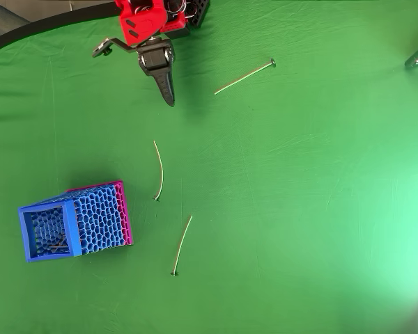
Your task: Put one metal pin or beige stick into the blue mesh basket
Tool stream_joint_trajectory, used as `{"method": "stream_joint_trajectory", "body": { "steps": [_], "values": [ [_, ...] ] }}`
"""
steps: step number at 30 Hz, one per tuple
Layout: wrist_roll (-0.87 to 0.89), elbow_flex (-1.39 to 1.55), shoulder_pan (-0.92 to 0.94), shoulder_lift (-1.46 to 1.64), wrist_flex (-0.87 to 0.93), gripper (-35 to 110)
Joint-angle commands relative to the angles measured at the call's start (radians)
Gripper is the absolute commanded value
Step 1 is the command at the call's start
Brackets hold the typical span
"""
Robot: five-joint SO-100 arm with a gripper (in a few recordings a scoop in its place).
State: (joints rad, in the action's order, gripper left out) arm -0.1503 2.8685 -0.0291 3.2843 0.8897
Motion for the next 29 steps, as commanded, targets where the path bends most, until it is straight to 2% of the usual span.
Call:
{"method": "stream_joint_trajectory", "body": {
  "steps": [1, 11, 29],
  "values": [
    [-0.009, 0.048, 0.011, 0.015, 0.003, 0],
    [0.002, 0.212, 0.021, 0.04, -0.051, 0],
    [0.043, 0.213, 0.046, 0.04, -0.023, 0]
  ]
}}
